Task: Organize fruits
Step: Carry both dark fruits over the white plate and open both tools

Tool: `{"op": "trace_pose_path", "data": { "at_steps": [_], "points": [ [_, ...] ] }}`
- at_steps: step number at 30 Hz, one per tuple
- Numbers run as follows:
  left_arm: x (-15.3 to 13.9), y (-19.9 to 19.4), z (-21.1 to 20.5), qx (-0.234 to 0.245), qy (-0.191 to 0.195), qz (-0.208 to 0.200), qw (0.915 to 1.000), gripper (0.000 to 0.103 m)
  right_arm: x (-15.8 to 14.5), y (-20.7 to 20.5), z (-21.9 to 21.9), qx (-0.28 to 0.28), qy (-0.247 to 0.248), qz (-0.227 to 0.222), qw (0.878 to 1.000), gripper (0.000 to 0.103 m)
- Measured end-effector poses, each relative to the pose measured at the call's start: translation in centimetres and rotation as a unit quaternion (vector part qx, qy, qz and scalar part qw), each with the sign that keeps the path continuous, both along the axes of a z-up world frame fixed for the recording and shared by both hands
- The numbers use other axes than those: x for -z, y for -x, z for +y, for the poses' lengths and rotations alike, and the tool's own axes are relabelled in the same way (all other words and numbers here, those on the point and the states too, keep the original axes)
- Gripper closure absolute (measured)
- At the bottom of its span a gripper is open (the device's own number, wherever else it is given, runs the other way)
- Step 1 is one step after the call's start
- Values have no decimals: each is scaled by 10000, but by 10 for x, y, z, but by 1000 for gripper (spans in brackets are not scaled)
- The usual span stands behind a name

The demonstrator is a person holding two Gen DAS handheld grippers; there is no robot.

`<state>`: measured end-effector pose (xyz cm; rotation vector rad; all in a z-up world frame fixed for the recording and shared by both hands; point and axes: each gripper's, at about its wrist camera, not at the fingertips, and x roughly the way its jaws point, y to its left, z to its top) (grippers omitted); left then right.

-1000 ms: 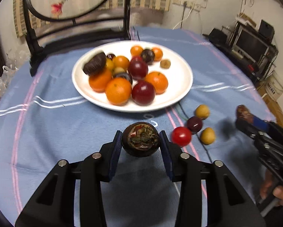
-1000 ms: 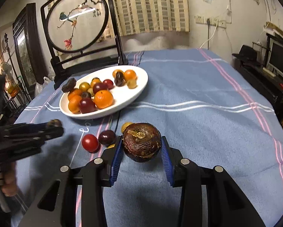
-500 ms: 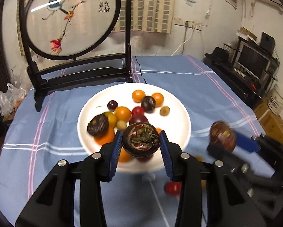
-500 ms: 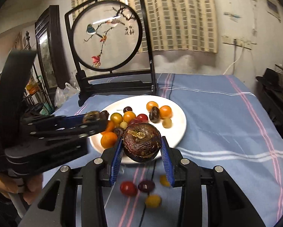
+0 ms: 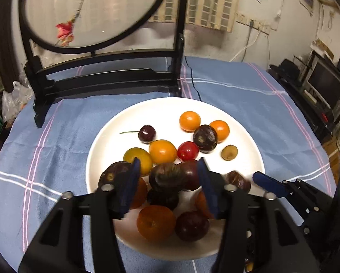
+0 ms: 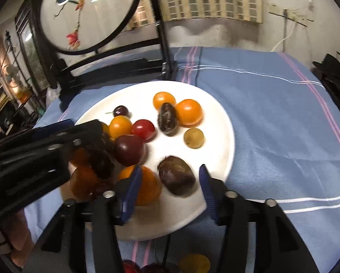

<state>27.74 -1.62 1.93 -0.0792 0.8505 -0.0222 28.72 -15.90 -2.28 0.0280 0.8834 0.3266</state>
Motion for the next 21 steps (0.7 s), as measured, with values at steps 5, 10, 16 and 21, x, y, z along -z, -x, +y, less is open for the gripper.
{"op": "trace_pose_path", "data": {
  "at_steps": [5,10,16,21],
  "points": [
    [-13,29,0,-50,-29,-204,9998,34,-13,24,-19,57,-204,-151,9997,48],
    [-24,71,-6,55,-213,-466,9987,25,-20,62,-38,40,-224,-209,9995,44],
    [-14,116,-4,84,-254,-487,9985,23,-10,109,-49,-25,-1,-88,10000,42],
    [14,137,2,85,-255,-249,9993,22,10,132,-48,-101,263,193,9994,45]
  ]
}}
